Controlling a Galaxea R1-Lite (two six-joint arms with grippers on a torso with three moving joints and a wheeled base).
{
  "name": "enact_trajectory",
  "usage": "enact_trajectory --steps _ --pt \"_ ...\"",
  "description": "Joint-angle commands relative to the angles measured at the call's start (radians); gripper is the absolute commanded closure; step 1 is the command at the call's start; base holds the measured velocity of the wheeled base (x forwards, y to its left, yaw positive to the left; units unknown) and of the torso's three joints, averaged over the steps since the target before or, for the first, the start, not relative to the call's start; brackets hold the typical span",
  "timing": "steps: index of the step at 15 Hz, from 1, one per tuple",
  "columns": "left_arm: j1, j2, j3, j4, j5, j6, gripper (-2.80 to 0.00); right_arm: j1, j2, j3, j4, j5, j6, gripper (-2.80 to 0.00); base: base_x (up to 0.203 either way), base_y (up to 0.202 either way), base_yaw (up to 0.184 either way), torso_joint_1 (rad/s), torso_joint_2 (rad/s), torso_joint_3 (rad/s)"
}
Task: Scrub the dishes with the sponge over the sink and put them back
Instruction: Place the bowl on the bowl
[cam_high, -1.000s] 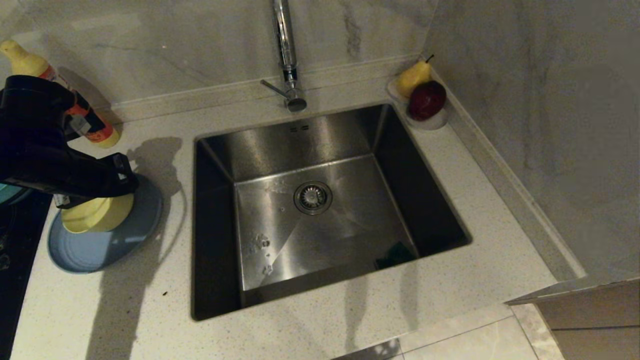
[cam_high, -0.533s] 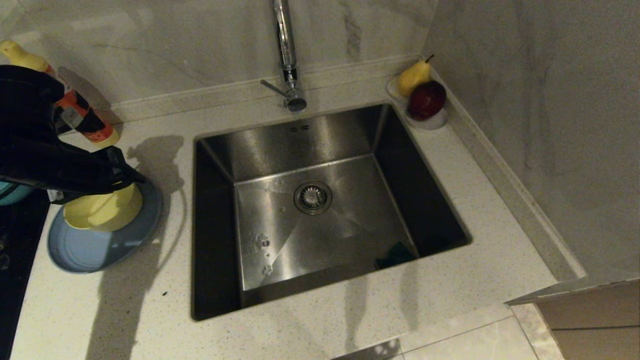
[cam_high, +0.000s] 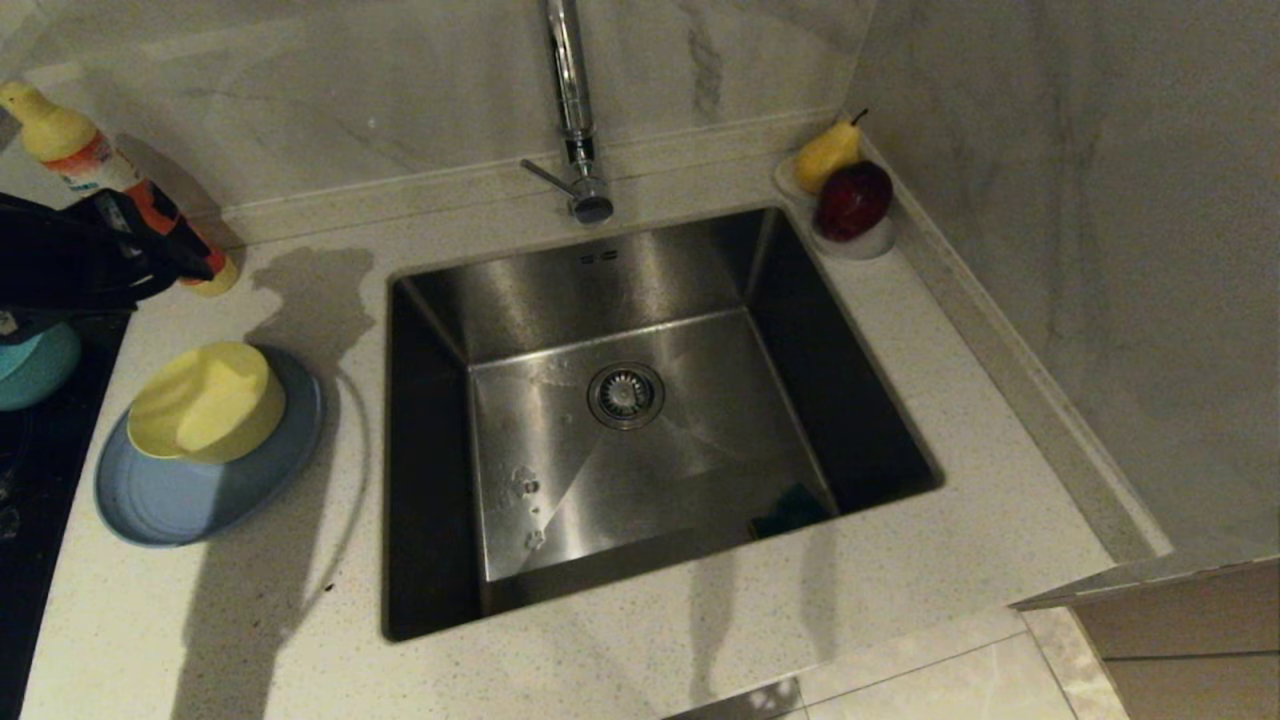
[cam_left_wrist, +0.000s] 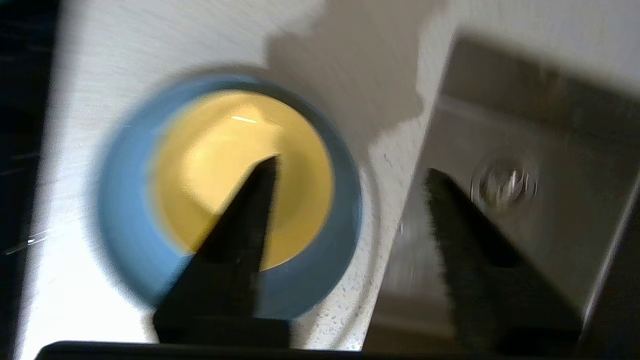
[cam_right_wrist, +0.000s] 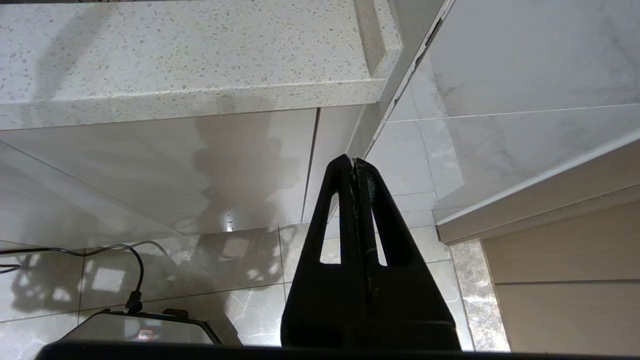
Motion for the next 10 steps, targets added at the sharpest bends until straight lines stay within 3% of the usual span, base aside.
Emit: enact_trajectory --steps 1,5,10 --pt "0.017 -0.071 -0.005 0.009 0.066 -0.041 0.0 0.0 0.0 0.0 0.0 0.0 -0.001 0.0 0.0 0.0 0.0 0.0 0.0 0.0" --pt "0.193 -0.007 -0.03 0.009 0.091 -0.038 0.0 0.0 0.0 0.0 0.0 0.0 -0.001 0.0 0.0 0.0 0.0 0.0 0.0 0.0" --pt "0.264 0.108 -0.108 -0.017 0.086 0.014 0.0 0.0 0.0 0.0 0.0 0.0 -0.001 0.0 0.0 0.0 0.0 0.0 0.0 0.0"
